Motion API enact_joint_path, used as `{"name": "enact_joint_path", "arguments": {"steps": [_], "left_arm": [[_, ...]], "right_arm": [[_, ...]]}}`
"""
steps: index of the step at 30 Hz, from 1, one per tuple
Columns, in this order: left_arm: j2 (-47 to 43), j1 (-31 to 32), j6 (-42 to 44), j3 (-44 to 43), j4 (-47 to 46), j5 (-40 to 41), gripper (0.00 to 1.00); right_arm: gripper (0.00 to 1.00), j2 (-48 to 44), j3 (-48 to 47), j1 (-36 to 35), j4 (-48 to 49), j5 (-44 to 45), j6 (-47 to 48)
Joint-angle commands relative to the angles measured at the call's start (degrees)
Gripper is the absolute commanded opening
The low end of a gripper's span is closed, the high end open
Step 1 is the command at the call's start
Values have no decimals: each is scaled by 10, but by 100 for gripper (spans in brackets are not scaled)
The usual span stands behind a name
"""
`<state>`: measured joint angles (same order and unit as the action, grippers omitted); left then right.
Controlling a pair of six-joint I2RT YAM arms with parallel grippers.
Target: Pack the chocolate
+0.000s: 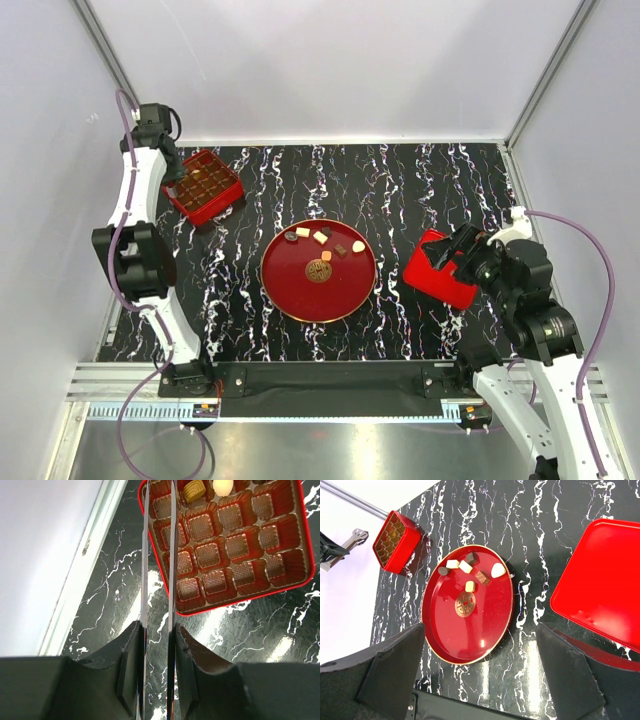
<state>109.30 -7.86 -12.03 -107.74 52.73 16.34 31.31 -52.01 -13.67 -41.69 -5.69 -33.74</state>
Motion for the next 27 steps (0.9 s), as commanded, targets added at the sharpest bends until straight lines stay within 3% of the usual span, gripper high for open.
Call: {"name": "enact_joint_path", "arguments": {"steps": [1,27], "left_arm": [[0,-4,6,-14,-46,2,33],[0,-3,0,47,-54,38,35]], "right_arm": [[100,16,7,0,37,-4,3],[100,31,11,0,51,11,24]]}}
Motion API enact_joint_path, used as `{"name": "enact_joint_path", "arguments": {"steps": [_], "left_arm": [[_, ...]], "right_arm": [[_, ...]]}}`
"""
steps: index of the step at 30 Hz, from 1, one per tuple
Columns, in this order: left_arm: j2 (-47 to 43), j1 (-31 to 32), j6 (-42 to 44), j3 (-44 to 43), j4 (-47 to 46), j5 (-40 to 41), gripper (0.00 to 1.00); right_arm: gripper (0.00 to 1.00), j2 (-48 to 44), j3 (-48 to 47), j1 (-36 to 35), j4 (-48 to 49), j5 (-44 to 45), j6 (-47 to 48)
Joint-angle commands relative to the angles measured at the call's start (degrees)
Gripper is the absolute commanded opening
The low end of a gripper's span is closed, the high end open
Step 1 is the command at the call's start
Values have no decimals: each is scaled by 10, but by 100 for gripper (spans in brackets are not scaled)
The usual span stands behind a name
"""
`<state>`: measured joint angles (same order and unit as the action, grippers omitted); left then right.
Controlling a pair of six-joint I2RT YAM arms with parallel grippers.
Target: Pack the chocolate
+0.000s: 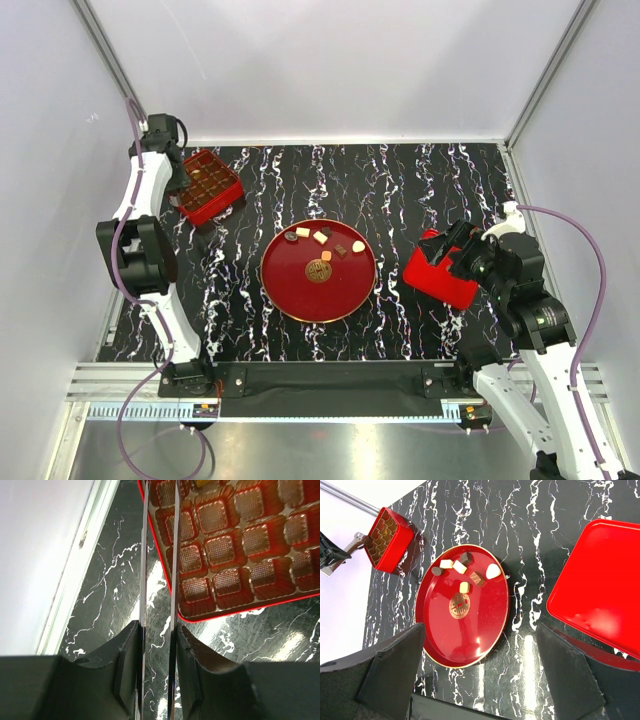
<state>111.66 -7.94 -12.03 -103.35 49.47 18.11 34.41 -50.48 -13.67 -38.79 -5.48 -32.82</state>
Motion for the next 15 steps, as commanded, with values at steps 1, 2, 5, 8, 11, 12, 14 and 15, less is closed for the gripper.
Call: {"name": "enact_joint_path", "arguments": {"steps": [1,2,5,8,11,12,14,15], "left_arm": [[-24,-3,0,3,-22,20,35],[-25,-2,0,5,-21,19,35],[-27,-2,0,10,-22,17,36],[-27,-2,4,7,-18,7,39],[-28,0,6,3,-10,8,40],[-30,0,6,3,-9,9,41],[-38,2,7,3,-9,6,43],[-41,5,6,2,-3,4,43]], "right_arm": [[100,0,-4,0,22,9,14],[100,0,-5,0,20,9,14],[100,-2,-8,0,18,11,16],[100,-2,-10,0,17,12,18],[100,-2,-14,0,16,12,18],[100,-2,-16,0,16,12,16],[100,-4,-16,0,14,13,16],[100,-4,-18,0,13,12,15]]}}
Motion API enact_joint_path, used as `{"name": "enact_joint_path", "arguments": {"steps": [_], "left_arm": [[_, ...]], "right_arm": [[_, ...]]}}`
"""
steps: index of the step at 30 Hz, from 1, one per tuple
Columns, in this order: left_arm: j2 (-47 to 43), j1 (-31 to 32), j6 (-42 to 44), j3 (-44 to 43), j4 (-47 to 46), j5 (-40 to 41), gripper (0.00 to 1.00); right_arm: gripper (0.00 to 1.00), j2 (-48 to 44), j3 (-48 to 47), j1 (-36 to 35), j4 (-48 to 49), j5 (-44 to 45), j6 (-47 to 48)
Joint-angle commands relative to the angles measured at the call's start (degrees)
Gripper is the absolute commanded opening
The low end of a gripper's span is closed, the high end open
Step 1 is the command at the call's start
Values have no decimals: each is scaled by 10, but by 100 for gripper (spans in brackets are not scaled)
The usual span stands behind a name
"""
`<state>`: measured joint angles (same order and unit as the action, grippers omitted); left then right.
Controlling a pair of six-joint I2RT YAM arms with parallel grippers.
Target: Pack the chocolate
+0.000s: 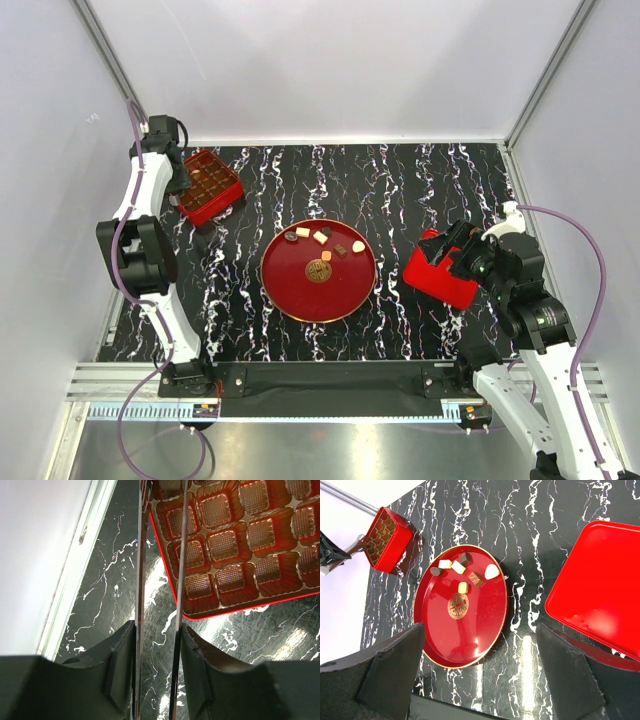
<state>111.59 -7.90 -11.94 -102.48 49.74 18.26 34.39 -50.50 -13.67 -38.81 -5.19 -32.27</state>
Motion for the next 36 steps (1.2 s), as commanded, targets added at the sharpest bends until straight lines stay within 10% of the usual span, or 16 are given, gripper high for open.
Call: {"name": "enact_joint_path", "arguments": {"steps": [1,12,24,36], "left_arm": [[-43,6,6,-11,-4,3,43],[-113,60,3,-9,33,-28,44],[-296,410,9,181,6,-57,44],[-298,553,-55,269,-19,-65,48]], "right_arm": [[100,-4,-20,0,13,10,10],[100,-15,-48,0,-22,25,15],[100,-21,-80,0,-66,48,41],[100,-23,-81,0,-72,62,30]]}}
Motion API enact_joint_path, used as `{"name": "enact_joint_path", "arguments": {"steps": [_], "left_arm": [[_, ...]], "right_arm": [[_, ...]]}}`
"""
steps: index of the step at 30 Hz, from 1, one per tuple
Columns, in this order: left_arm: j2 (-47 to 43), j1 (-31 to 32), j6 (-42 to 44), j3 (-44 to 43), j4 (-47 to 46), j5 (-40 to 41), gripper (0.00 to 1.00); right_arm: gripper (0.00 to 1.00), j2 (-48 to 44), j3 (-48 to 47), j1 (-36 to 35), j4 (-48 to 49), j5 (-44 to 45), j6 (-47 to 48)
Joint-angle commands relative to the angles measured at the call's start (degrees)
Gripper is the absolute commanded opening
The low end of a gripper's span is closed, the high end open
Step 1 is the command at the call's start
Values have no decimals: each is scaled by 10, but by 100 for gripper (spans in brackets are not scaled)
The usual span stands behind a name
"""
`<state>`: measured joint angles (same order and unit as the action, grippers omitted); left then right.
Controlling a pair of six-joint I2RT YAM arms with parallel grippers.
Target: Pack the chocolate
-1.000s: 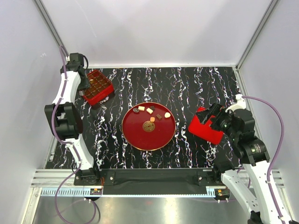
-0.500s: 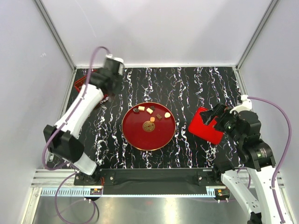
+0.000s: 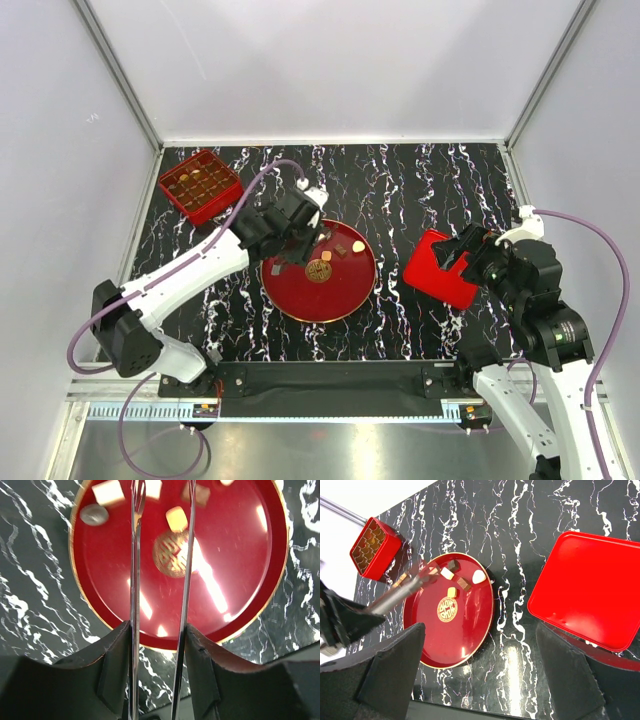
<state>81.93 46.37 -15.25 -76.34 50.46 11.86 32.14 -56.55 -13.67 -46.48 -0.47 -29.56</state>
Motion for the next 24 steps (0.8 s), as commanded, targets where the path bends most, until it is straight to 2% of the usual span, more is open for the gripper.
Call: {"name": "enact_joint_path", "arguments": {"steps": [1,8,14,24], "left_arm": [[5,13,-25,14,-26,2,48],[21,50,-66,46,-25,28,49],[30,67,-89,70,-49,18,49],[55,71,-106,71,-37,49,49]], "right_arm": [[100,-1,-21,0,3,16,3],[100,-4,-15,0,3,14,0],[100,-5,-15,0,5,12,-2],[100,-14,-15,0,-1,14,-2]]}}
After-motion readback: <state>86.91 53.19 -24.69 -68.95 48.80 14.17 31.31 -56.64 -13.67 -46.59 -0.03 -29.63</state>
